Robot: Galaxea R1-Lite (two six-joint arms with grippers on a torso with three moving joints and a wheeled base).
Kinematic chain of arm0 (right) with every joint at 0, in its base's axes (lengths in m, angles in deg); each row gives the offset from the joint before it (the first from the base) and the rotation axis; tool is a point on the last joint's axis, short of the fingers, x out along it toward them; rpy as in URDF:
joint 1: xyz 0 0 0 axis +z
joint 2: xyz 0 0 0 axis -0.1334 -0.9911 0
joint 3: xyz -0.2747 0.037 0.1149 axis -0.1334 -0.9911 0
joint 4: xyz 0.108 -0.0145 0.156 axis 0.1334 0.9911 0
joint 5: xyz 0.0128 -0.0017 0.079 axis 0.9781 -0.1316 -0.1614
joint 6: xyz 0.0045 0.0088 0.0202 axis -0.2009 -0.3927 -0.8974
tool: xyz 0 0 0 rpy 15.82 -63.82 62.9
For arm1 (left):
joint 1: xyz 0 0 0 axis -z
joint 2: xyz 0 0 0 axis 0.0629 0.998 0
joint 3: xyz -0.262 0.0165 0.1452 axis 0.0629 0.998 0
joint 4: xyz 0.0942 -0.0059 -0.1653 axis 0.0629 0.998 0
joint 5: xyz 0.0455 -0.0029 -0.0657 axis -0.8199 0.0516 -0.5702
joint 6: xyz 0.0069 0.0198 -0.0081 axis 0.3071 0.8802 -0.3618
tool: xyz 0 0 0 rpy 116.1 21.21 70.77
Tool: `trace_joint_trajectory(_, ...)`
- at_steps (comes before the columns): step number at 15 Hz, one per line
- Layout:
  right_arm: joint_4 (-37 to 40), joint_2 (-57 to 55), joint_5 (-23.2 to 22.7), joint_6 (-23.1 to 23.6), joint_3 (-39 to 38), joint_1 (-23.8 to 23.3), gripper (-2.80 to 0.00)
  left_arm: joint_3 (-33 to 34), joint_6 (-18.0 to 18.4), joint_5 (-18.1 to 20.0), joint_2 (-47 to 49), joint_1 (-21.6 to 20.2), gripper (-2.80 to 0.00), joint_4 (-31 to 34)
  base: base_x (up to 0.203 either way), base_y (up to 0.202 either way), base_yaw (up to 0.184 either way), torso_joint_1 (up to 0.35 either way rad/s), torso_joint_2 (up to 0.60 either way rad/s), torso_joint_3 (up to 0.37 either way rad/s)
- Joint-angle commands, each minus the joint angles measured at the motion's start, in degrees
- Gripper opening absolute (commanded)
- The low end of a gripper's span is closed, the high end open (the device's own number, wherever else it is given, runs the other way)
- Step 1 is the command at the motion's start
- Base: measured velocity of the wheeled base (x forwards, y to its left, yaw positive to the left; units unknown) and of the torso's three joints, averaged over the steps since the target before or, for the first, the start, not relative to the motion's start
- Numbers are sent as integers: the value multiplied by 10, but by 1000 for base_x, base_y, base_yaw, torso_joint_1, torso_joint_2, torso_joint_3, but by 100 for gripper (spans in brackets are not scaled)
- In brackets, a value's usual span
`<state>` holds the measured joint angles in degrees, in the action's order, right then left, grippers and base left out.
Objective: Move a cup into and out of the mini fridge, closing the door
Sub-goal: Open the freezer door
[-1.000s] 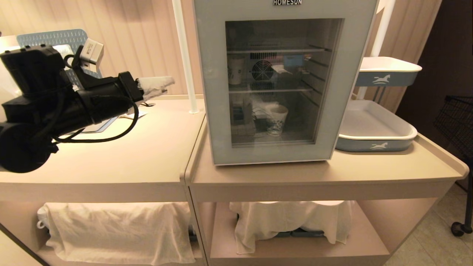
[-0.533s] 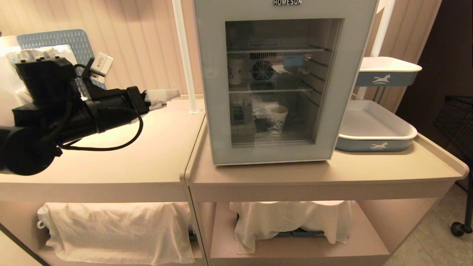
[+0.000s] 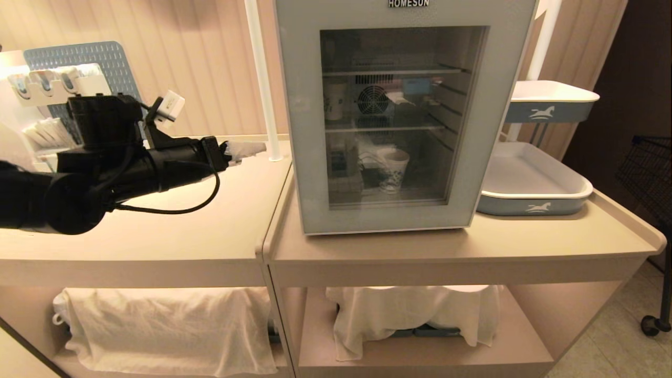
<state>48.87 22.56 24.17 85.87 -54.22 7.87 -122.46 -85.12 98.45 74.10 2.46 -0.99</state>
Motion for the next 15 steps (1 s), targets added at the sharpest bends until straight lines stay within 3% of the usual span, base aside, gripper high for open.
trace_joint_trajectory(1, 0, 0, 0, 0, 0, 1, -280, -20, 7, 1, 31, 2, 0, 1, 0, 0, 0, 0, 0, 0)
trace_joint_trajectory(3, 0, 0, 0, 0, 0, 1, -280, -34, 32, -1, 44, 2, 0, 8, 0, 0, 0, 0, 0, 0)
trace_joint_trajectory(7, 0, 0, 0, 1, 0, 0, -280, -57, 34, 5, 48, 32, 0, 30, 0, 0, 0, 0, 0, 0)
trace_joint_trajectory(11, 0, 0, 0, 2, 0, 0, -280, -71, 2, 2, 24, 75, 0, 72, 0, 0, 0, 0, 0, 0)
trace_joint_trajectory(15, 0, 0, 0, 0, 0, 1, -280, -72, 9, -2, 20, 93, 0, 74, 0, 0, 0, 0, 0, 0)
